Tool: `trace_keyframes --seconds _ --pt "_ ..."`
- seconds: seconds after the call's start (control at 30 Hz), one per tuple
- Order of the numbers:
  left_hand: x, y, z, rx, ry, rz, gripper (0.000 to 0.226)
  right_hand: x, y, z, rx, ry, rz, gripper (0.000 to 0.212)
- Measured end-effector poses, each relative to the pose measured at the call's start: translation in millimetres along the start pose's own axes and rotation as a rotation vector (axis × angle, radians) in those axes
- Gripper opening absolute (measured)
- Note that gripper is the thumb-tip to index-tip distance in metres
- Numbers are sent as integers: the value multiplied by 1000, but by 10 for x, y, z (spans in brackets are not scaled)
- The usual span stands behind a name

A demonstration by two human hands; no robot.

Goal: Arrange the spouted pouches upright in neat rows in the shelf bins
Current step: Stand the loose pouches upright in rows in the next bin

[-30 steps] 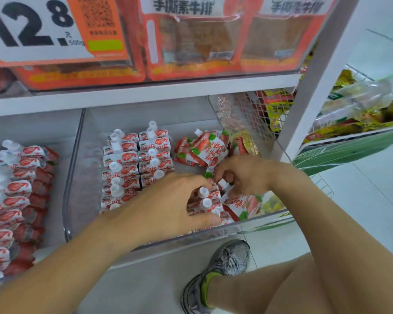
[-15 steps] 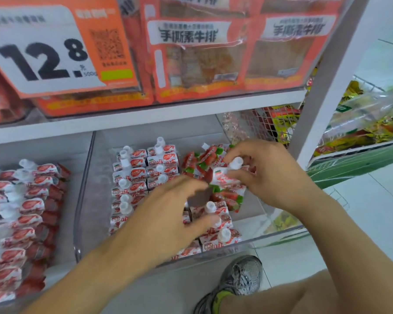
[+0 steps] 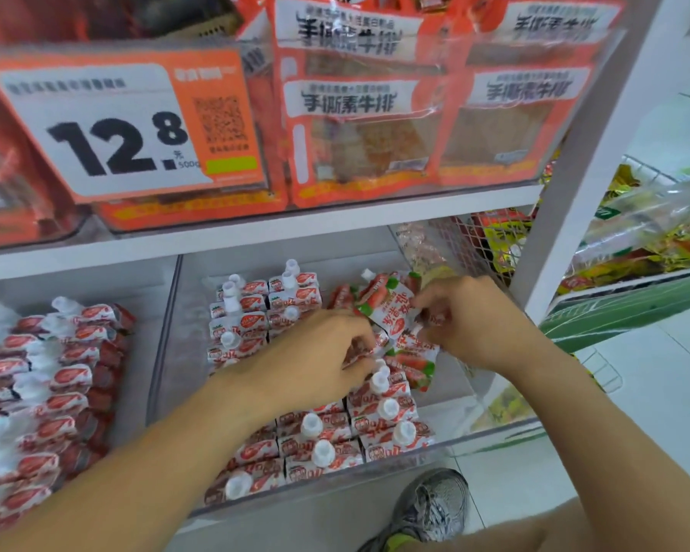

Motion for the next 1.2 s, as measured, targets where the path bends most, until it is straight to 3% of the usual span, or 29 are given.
trace_keyframes --seconds 0.17,0.27,0.4,0.57,0.7,0.83,0.9,0.97,1.07,1.2 --pt "171 -22 46 77 5 -103 49 128 -79 -23 -143 -21 -133 59" --pt "297 -40 34 63 14 -252 45 157 -101 -27 -186 -10 -144 71" --pt "339 8 46 50 -21 -282 28 222 -198 -22 -250 -35 -207 94" --pt "264 53 -80 -146 -47 -310 16 376 -189 -50 -265 47 -130 68" --pt "257 125 -107 -224 -37 -245 19 402 -136 -77 -204 75 -45 60" --pt "305 285 -188 -190 6 -46 28 410 110 -152 -35 184 323 33" --pt "320 228 -182 -201 2 -118 38 448 210 -131 -75 143 457 29" --pt "321 71 -136 -188 -7 -276 46 551 203 -34 -127 37 383 24" --pt "352 -35 -135 -99 -31 -330 41 593 79 17 -132 -2 67 19" --pt "386 -29 -166 -96 -46 -321 22 482 -104 -35 -189 4 -245 48"
Point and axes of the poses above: each hand's wrist, its own x-axis towards the middle knuckle, its own y-axis out of the back of the hand, z = x × y, the point moved 6 cm from there along x, towards the middle knuckle, and after that the axes turned 9 degrees about -z, right-handed, at the moved point
